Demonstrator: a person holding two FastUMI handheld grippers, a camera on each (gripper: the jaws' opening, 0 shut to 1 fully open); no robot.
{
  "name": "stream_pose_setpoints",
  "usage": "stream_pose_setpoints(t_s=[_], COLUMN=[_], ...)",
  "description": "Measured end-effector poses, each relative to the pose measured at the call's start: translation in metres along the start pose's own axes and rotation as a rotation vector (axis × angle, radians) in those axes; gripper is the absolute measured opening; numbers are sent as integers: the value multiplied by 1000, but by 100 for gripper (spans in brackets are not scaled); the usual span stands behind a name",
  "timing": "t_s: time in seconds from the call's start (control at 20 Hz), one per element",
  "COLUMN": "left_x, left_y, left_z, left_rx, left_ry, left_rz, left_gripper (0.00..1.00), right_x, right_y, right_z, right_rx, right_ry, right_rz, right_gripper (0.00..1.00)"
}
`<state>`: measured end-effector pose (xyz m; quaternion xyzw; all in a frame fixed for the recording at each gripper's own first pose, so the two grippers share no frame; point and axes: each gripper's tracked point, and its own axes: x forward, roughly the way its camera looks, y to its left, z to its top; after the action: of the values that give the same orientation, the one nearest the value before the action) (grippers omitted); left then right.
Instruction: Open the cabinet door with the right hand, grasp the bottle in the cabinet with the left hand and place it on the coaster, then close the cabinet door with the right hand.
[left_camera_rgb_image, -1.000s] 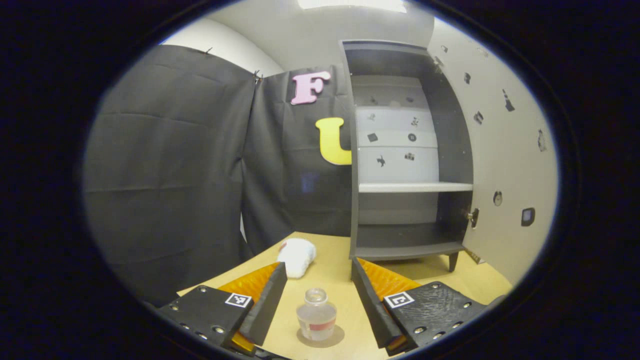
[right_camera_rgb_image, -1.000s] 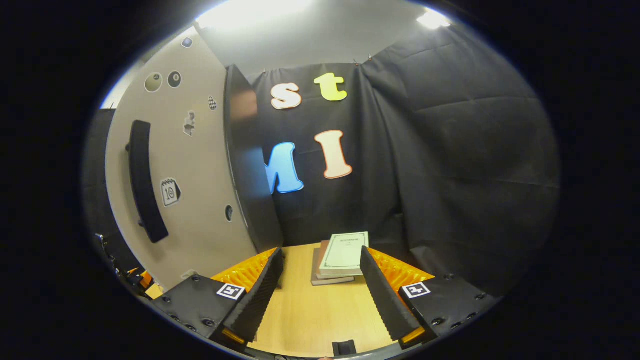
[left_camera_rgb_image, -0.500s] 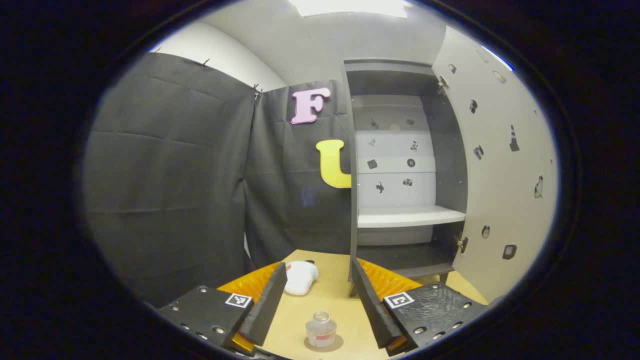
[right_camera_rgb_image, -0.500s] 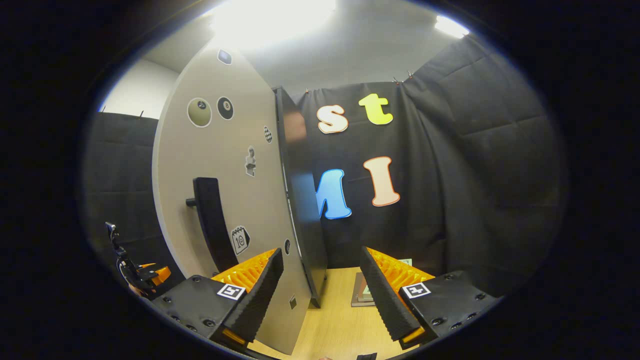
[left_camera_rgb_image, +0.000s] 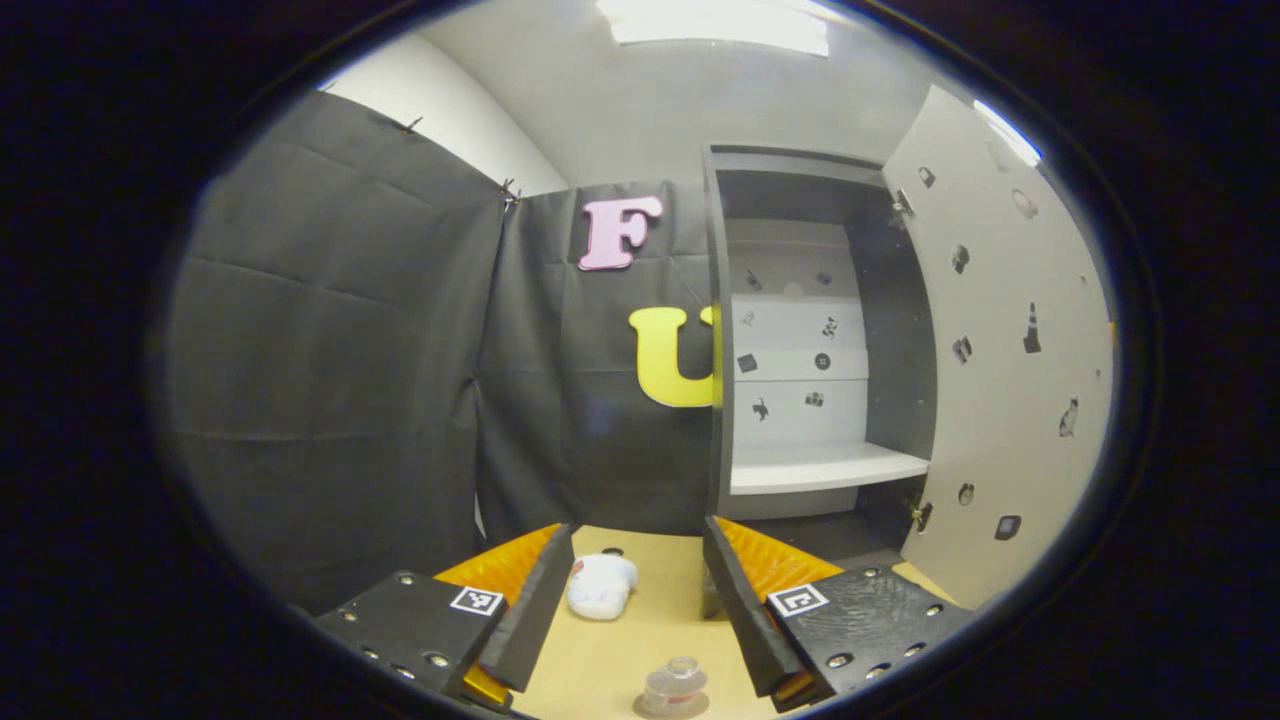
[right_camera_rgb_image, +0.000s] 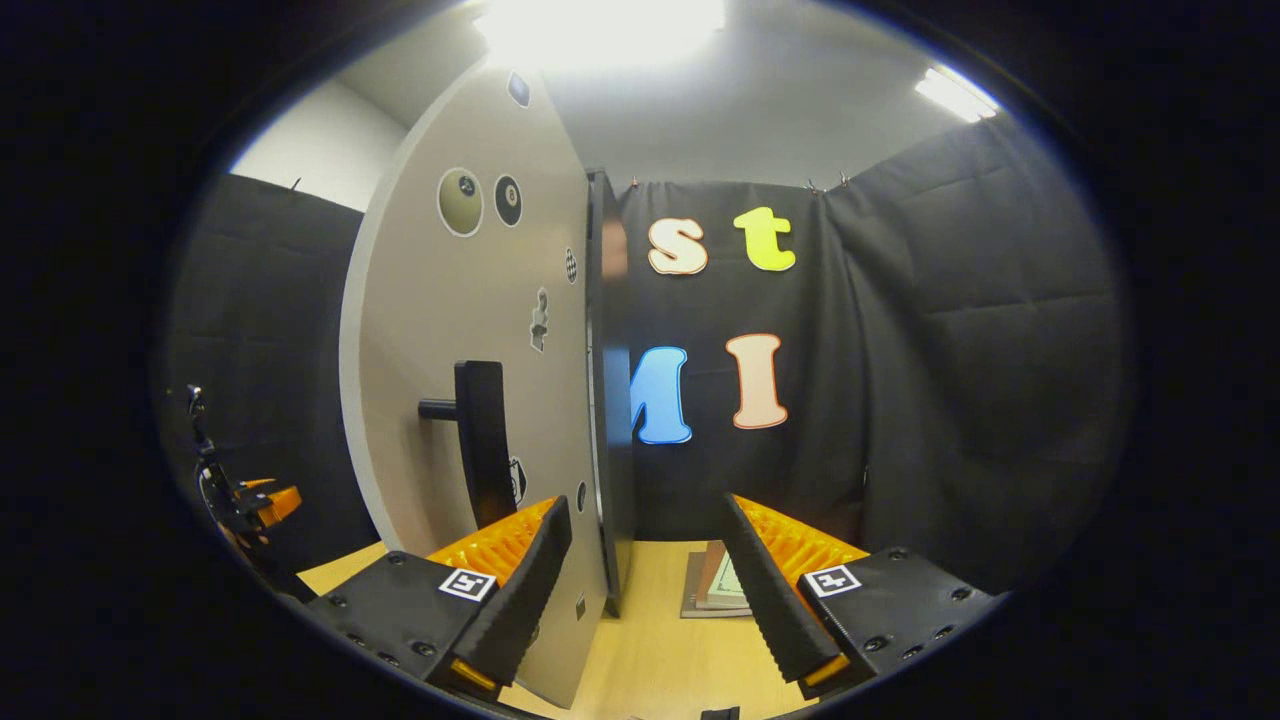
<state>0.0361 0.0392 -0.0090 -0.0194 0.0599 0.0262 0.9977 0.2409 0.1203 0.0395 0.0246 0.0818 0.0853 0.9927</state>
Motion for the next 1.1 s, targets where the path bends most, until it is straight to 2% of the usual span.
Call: stream_pose_setpoints(t_s=[0.05, 0.1, 0.2, 0.25, 0.4, 0.55, 0.6, 0.7, 0.9, 1.1], left_x=[5, 9, 18, 21, 28, 34, 37, 41, 48, 54], left_y=[6, 11, 22, 28, 41, 57, 60, 69, 86, 107], left_z=[-3, -6, -8, -9, -12, -18, -20, -23, -21, -19], left_rx=[-2, -2, 0, 1, -3, -2, -6, -11, 7, 6], left_ry=[10, 20, 27, 30, 31, 41, 48, 55, 55, 48], left_rz=[-7, -14, -24, -29, -48, -50, -52, -54, -54, -46], left_gripper=[78, 78, 81, 81, 78, 78, 83, 78, 81, 78], right_x=[2, 5, 3, 2, 6, 16, 20, 26, 41, 58], right_y=[6, 16, 43, 56, 87, 103, 109, 118, 144, 172], right_z=[1, -2, -5, -6, -8, -6, -7, -9, -16, -18], right_rx=[-6, -2, 17, 26, 30, 13, 11, 9, 43, 69], right_ry=[0, 5, 14, 19, 32, 32, 33, 35, 41, 56], right_rz=[2, 15, 53, 76, 113, 126, 130, 133, 172, 213], right_gripper=[95, 89, 89, 96, 96, 96, 96, 96, 96, 96])
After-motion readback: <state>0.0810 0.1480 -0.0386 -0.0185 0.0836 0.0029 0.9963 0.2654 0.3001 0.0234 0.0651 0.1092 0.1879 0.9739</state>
